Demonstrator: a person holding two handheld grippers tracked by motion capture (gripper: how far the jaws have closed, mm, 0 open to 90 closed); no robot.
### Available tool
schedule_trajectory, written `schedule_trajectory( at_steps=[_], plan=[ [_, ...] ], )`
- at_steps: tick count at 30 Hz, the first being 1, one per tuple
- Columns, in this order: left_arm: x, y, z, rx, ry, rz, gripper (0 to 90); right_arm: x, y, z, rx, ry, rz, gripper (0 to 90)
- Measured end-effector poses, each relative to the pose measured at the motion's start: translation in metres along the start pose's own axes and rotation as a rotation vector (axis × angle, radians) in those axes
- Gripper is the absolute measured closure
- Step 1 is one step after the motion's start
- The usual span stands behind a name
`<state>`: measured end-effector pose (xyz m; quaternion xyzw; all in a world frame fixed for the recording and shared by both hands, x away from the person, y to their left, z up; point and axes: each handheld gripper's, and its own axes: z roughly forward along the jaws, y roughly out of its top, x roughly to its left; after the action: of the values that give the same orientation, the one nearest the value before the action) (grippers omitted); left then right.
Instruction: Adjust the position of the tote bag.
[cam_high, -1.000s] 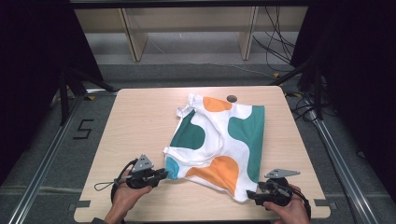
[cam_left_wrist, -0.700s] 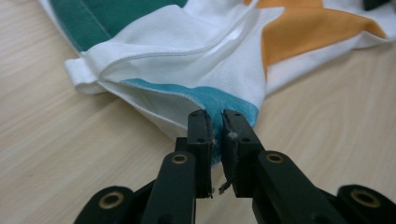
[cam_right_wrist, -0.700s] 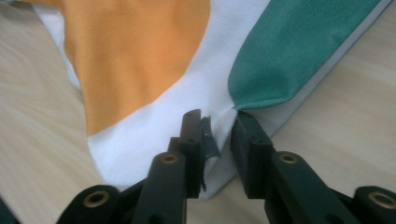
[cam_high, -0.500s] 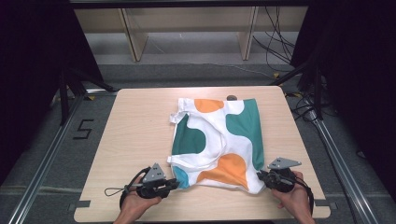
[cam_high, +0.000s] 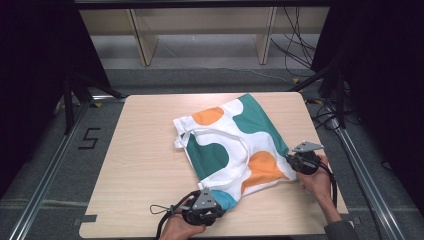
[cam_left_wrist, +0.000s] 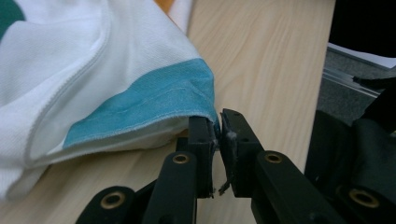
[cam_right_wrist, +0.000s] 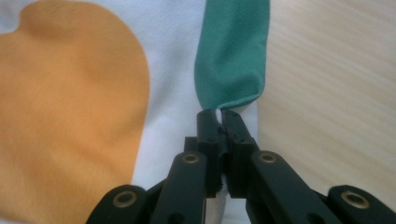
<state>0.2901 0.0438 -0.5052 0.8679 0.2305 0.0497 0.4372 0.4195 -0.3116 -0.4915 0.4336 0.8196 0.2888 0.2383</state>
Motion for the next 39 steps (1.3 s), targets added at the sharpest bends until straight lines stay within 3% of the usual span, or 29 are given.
schedule_trajectory(
  at_steps=[2, 5, 7, 8, 10, 11, 13, 16, 17, 18, 20, 22, 25, 26, 27, 28, 29, 30, 31, 32, 33, 34, 35, 36, 37, 39],
  plan=[
    [-0.005, 0.005, 0.008, 0.000, -0.011, 0.013, 82.1, -0.007, 0.004, 0.005, -0.010, -0.006, 0.022, 87.6],
    [-0.012, 0.016, 0.025, -0.010, -0.037, 0.028, 82.0, -0.020, 0.010, 0.017, -0.033, -0.028, -0.019, 87.5],
    [-0.016, 0.024, 0.035, -0.017, -0.056, 0.030, 81.7, -0.024, 0.014, 0.022, -0.040, -0.035, 0.006, 86.6],
    [-0.018, 0.028, 0.042, -0.022, -0.077, 0.034, 81.5, -0.028, 0.015, 0.024, -0.050, -0.040, 0.010, 80.8],
    [-0.022, 0.037, 0.054, -0.023, -0.093, 0.050, 81.2, -0.035, 0.017, 0.027, -0.057, -0.019, 0.072, 64.7],
    [-0.024, 0.040, 0.058, -0.022, -0.105, 0.051, 81.1, -0.036, 0.017, 0.023, -0.046, -0.034, 0.103, 59.9],
    [-0.025, 0.043, 0.062, -0.027, -0.119, 0.066, 80.1, -0.036, 0.018, 0.013, -0.056, -0.090, 0.103, 53.7],
    [-0.023, 0.042, 0.056, -0.056, -0.192, 0.027, 68.3, -0.030, 0.019, -0.008, -0.082, -0.067, 0.100, 46.7],
    [-0.022, 0.042, 0.052, -0.066, -0.187, 0.022, 63.0, -0.025, 0.019, -0.014, -0.082, -0.044, 0.110, 45.2],
    [-0.020, 0.042, 0.047, -0.075, -0.184, 0.011, 57.2, -0.024, 0.017, -0.016, -0.113, -0.040, 0.066, 44.4],
    [-0.015, 0.041, 0.033, -0.083, -0.145, 0.012, 47.9, -0.008, 0.016, -0.030, -0.109, 0.020, 0.101, 42.9],
    [-0.008, 0.039, 0.019, -0.109, -0.105, -0.004, 42.5, 0.002, 0.017, -0.038, -0.115, 0.047, 0.067, 41.1],
    [0.004, 0.034, 0.004, -0.111, -0.055, -0.028, 37.1, 0.022, 0.019, -0.046, -0.123, 0.097, 0.064, 39.5],
    [0.010, 0.032, -0.003, -0.091, -0.042, -0.028, 35.7, 0.028, 0.019, -0.047, -0.133, 0.111, 0.013, 39.1],
    [0.016, 0.028, -0.009, -0.093, 0.004, -0.004, 34.2, 0.037, 0.019, -0.050, -0.120, 0.143, 0.020, 38.9],
    [0.021, 0.024, -0.015, -0.088, 0.051, -0.027, 32.6, 0.043, 0.020, -0.052, -0.111, 0.160, -0.006, 38.5],
    [0.030, 0.018, -0.024, -0.088, 0.104, -0.036, 31.0, 0.051, 0.021, -0.054, -0.107, 0.174, 0.005, 38.1],
    [0.035, 0.014, -0.029, -0.104, 0.118, -0.058, 29.4, 0.058, 0.021, -0.056, -0.116, 0.200, -0.021, 37.9],
    [0.042, 0.009, -0.037, -0.092, 0.153, -0.090, 28.8, 0.064, 0.021, -0.058, -0.106, 0.215, -0.006, 38.0],
    [0.049, 0.003, -0.045, -0.067, 0.214, -0.083, 28.8, 0.068, 0.021, -0.058, -0.123, 0.233, -0.051, 38.1],
    [0.056, -0.004, -0.052, -0.039, 0.284, -0.060, 27.7, 0.075, 0.021, -0.061, -0.112, 0.255, -0.054, 38.1],
    [0.061, -0.008, -0.057, -0.013, 0.309, -0.047, 27.4, 0.083, 0.020, -0.062, -0.109, 0.274, -0.059, 37.8],
    [0.072, -0.019, -0.066, -0.030, 0.306, -0.129, 27.3, 0.096, 0.018, -0.064, -0.096, 0.311, -0.069, 37.5],
    [0.072, -0.019, -0.066, -0.030, 0.306, -0.129, 27.2, 0.096, 0.018, -0.064, -0.096, 0.311, -0.069, 37.5],
    [0.077, -0.023, -0.070, -0.035, 0.310, -0.158, 27.2, 0.101, 0.017, -0.065, -0.099, 0.316, -0.105, 37.1],
    [0.083, -0.029, -0.077, -0.017, 0.342, -0.159, 26.6, 0.114, 0.015, -0.067, -0.081, 0.342, -0.131, 37.6]
  ],
)
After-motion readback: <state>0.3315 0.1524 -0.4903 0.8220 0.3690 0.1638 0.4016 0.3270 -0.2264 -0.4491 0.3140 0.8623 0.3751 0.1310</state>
